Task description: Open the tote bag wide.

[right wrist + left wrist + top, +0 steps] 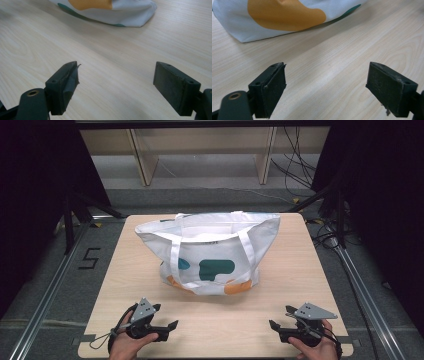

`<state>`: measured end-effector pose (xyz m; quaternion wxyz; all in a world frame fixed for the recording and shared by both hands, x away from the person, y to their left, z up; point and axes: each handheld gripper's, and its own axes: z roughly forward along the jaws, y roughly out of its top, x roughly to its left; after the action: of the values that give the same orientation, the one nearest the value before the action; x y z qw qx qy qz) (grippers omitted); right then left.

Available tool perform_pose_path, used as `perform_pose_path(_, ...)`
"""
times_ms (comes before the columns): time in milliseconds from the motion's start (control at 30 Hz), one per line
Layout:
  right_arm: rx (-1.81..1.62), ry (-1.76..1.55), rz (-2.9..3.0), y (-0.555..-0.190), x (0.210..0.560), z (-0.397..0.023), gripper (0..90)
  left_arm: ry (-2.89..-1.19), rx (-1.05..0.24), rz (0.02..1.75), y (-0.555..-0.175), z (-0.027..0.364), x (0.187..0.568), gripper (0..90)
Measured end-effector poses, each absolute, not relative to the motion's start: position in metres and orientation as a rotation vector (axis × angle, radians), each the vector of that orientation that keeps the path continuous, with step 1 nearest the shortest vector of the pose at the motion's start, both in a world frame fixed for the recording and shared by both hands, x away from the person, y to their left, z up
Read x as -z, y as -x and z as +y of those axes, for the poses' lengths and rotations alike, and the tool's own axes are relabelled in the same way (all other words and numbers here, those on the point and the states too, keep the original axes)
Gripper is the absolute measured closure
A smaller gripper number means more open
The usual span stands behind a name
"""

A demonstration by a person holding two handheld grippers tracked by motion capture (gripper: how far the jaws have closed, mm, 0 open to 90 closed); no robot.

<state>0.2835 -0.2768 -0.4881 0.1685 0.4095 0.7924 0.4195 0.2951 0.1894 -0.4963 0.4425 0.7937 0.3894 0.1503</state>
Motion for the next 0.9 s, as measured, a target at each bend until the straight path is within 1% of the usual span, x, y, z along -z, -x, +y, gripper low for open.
perform_pose_path(200,-1.190,-1.169,2.247,-0.2833,0.4880,-0.2766,21.2,-1.962,-0.362,0.983,-0.2948,0.1890,0.4966,14.8)
perform_pose_path(300,-1.191,-1.164,2.243,-0.2836,0.4886,-0.2763,20.4,-1.972,-0.369,0.967,-0.2955,0.1895,0.4966,14.9)
perform_pose_path(400,-1.178,-1.164,2.240,-0.2830,0.4886,-0.2757,18.8,-1.997,-0.371,0.987,-0.2956,0.1909,0.4957,14.9)
perform_pose_path(567,-1.178,-1.125,2.243,-0.2835,0.4887,-0.2740,18.9,-1.994,-0.373,0.959,-0.2959,0.1903,0.4960,15.2)
perform_pose_path(667,-1.167,-1.144,2.245,-0.2830,0.4874,-0.2742,20.4,-1.990,-0.368,0.957,-0.2958,0.1899,0.4956,15.2)
perform_pose_path(700,-1.178,-1.134,2.239,-0.2842,0.4876,-0.2747,21.1,-1.970,-0.353,0.982,-0.2949,0.1889,0.4958,15.3)
perform_pose_path(733,-1.191,-1.182,2.228,-0.2822,0.4870,-0.2728,21.4,-1.971,-0.358,0.970,-0.2957,0.1896,0.4952,15.3)
perform_pose_path(900,-1.185,-1.141,2.222,-0.2895,0.4812,-0.2761,24.1,-1.964,-0.363,0.970,-0.2983,0.1920,0.4914,15.5)
